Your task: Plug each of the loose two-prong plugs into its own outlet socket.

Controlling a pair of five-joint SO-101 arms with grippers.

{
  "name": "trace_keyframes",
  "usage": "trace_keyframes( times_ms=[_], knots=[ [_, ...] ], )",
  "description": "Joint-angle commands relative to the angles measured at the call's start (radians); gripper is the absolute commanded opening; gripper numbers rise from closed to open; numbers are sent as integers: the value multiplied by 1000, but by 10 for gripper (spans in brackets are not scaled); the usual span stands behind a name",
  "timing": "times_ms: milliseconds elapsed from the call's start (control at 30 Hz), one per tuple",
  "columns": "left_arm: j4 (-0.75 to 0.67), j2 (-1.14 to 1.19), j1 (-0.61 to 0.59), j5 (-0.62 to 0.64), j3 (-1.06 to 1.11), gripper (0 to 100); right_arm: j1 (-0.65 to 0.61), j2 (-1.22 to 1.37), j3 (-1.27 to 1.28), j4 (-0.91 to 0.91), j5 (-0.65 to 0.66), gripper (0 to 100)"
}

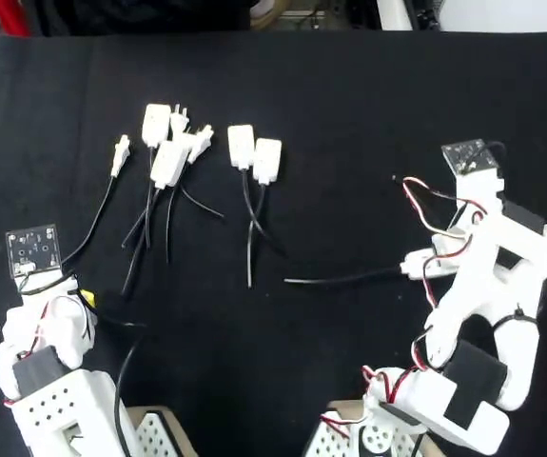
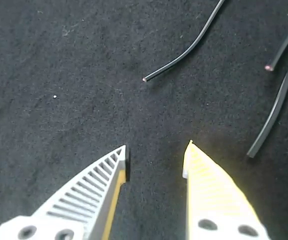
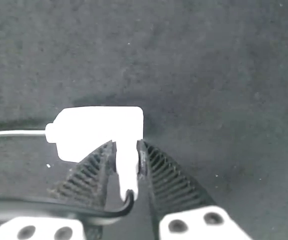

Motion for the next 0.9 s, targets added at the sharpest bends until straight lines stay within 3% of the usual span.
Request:
trace_keyframes(
  times_ms=[0, 233, 633, 700, 867],
  knots=[
    [0, -8, 1, -5, -10, 195, 17, -30, -54, -66, 2, 16],
    [0, -8, 1, -5, -10, 195, 110, 58, -91, -180, 6, 14],
    [2, -8, 1, -5, -10, 195, 258, 450, -470, -170, -2, 17],
    [2, -8, 1, -5, -10, 195, 261, 463, -496, -120, -43, 70],
    [2, -8, 1, -5, -10, 195, 233, 397, -553, 123, -54, 318]
  ],
)
